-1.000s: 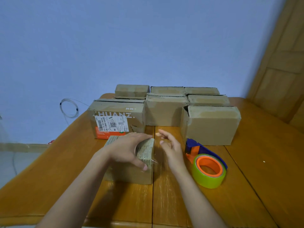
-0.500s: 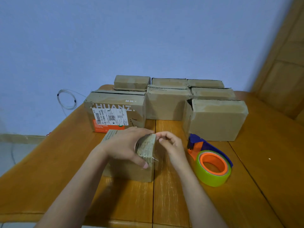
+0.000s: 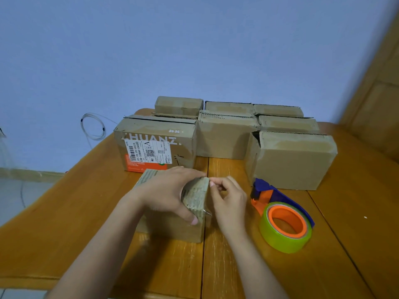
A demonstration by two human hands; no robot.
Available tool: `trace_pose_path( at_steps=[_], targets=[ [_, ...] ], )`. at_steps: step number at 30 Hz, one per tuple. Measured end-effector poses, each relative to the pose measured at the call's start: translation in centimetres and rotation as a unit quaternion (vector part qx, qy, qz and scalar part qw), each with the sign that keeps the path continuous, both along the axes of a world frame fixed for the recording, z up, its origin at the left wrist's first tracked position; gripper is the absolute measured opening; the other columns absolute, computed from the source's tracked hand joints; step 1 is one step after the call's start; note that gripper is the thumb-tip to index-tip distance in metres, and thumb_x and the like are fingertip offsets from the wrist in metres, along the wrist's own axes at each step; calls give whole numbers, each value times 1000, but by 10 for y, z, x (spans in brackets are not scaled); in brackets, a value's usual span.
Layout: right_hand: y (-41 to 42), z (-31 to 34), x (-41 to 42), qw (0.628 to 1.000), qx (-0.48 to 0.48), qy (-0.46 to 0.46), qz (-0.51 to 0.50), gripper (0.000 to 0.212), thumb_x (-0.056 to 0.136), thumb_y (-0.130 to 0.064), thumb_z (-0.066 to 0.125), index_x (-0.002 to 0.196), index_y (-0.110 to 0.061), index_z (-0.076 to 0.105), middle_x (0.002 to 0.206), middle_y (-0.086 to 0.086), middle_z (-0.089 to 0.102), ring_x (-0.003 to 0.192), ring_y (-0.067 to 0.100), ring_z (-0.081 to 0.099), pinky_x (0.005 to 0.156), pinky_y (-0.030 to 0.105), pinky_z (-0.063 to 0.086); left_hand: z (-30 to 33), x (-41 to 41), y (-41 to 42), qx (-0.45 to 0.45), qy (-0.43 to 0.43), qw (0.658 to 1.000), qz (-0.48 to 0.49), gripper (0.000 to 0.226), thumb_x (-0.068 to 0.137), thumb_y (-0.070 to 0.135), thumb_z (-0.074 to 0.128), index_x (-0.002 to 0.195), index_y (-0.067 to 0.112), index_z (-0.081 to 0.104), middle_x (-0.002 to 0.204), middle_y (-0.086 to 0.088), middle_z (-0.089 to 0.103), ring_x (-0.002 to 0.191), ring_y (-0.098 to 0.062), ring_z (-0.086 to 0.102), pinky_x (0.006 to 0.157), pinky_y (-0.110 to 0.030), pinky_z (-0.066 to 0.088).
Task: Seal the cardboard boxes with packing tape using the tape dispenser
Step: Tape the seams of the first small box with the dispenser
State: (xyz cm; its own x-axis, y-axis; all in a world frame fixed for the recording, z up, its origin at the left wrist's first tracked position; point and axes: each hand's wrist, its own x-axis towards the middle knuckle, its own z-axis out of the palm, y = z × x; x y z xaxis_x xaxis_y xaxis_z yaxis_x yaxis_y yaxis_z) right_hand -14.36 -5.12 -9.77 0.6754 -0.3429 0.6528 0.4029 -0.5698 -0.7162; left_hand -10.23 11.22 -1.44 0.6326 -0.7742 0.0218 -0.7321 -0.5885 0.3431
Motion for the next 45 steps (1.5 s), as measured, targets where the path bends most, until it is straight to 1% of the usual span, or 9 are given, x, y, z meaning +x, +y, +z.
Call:
trace_pose_path(
  at_steps=[9, 13, 21, 25, 30, 36, 39, 42, 45],
  targets=[
    [-1, -8, -15, 996, -21, -7, 84, 35, 92, -19, 40, 112, -12, 67, 86, -8, 54, 88, 6, 51, 76, 13, 41, 1, 0, -4, 21, -9, 1000, 5, 108, 53, 68, 68, 146, 27, 32, 141, 13, 42, 127, -4, 35, 105, -20, 24],
    [-2, 4, -26, 991, 100, -19, 88, 30, 88, -6, 47, 101, -23, 69, 94, -13, 64, 94, 8, 60, 81, 17, 46, 4, -1, -3, 25, 5, 1000, 7, 110, 52, 69, 67, 146, 26, 32, 142, 11, 42, 128, -6, 36, 107, -22, 25],
    [4, -10, -51, 985, 20, -27, 168, 20, 84, -25, 56, 93, -9, 64, 99, 0, 60, 97, 10, 57, 81, 16, 44, 4, -2, -1, 26, 5, 1000, 5, 117, 46, 78, 59, 147, 26, 31, 145, 10, 40, 131, -8, 35, 112, -31, 28],
    [7, -13, -49, 989, 11, -7, 148, 13, 85, -29, 61, 82, -16, 60, 102, -10, 55, 101, 8, 55, 83, 14, 42, 5, -2, -2, 30, 0, 1000, 1, 118, 45, 79, 55, 147, 25, 30, 146, 9, 40, 132, -8, 35, 112, -30, 28],
    [7, -11, -47, 986, 42, -6, 159, 20, 85, -27, 61, 75, -10, 63, 98, -13, 55, 97, 6, 56, 77, 14, 43, 5, -6, -2, 45, -32, 998, -10, 121, 47, 82, 49, 149, 22, 27, 147, 7, 39, 133, -10, 34, 108, -23, 23],
    [9, -7, -45, 970, 121, 29, 209, 29, 82, -53, 61, 73, -26, 64, 95, -14, 54, 93, 3, 53, 76, 13, 43, 4, -8, -2, 91, -86, 992, -19, 121, 59, 73, 72, 152, 18, 17, 153, 3, 30, 140, -14, 27, 113, -25, 16],
    [12, -6, -43, 965, 139, 42, 219, 29, 79, -61, 60, 72, -32, 61, 95, -18, 52, 94, 3, 52, 78, 14, 43, 3, -7, -3, 98, -94, 991, -16, 123, 56, 80, 62, 152, 18, 16, 152, 3, 31, 139, -14, 28, 113, -27, 19],
    [12, -15, -39, 970, 126, 44, 204, 32, 77, -69, 56, 80, -37, 57, 101, -20, 50, 102, 7, 50, 85, 21, 44, 1, -6, -2, 98, -96, 990, -22, 126, 49, 85, 42, 151, 17, 17, 151, 3, 32, 137, -14, 30, 112, -28, 21],
    [14, -26, -36, 972, 115, 91, 183, 42, 73, -81, 47, 103, -53, 46, 118, -17, 44, 116, 16, 44, 97, 42, 43, -1, -4, -3, 83, -100, 991, -27, 125, 48, 84, 39, 151, 16, 20, 149, 2, 34, 136, -14, 31, 111, -25, 21]
  ],
)
